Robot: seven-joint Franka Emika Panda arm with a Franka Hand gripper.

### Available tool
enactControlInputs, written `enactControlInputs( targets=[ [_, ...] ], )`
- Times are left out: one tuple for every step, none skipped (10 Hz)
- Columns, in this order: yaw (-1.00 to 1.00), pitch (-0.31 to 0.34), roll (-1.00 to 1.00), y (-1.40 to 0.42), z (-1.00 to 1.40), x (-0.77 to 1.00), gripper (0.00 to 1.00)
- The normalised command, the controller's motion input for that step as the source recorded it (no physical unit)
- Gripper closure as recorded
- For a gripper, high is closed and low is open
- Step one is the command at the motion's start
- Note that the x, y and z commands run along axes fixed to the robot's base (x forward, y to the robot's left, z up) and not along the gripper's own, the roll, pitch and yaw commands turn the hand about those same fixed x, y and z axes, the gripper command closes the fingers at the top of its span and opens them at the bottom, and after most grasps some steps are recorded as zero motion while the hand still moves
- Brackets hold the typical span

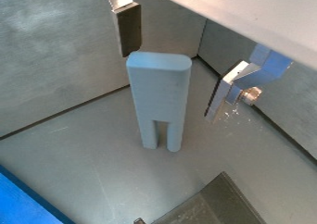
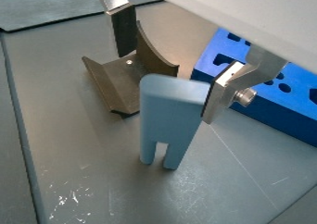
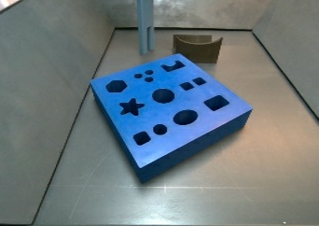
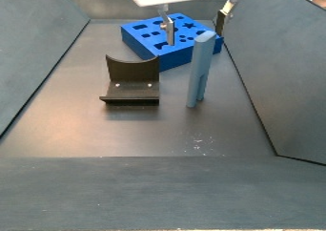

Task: Pick up the square-circle object. Move up. Move to above the board. Insert the square-circle object.
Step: Pick up the square-circle object.

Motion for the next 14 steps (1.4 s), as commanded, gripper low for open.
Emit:
enactControlInputs(
  targets=[
    [0.47, 0.000, -0.13, -0.01, -0.32, 0.00, 0.00],
    [0.51, 0.000, -0.06, -0.01, -0.29, -0.02, 0.00],
    [0.67, 0.000, -0.06, 0.00, -0.35, -0.05, 0.00],
    [0.65, 0.000, -0.08, 0.00, -0.31, -0.03, 0.00],
    [0.69, 0.000, -0.06, 0.00, -0.30, -0.11, 0.00],
    [0.79, 0.000, -0.09, 0.07, -0.30, -0.18, 0.00],
    [0.82, 0.000, -0.10, 0.10, -0.31, -0.17, 0.00],
    [0.81, -0.003, -0.13, 0.09, -0.28, -0.17, 0.00],
    [0.21, -0.034, -0.15, 0.00, -0.08, -0.09, 0.00],
    [0.01, -0.009, -0.03, 0.00, -0.04, 0.00, 0.00],
    [0.01, 0.000, -0.02, 0.00, -0.13, 0.00, 0.00],
    [0.17, 0.000, -0.08, -0.07, -0.35, -0.03, 0.00],
    [0.32, 0.000, -0.05, -0.11, -0.34, -0.08, 0.00],
    [0.16, -0.006, -0.02, -0.04, -0.09, 0.00, 0.00]
  ],
)
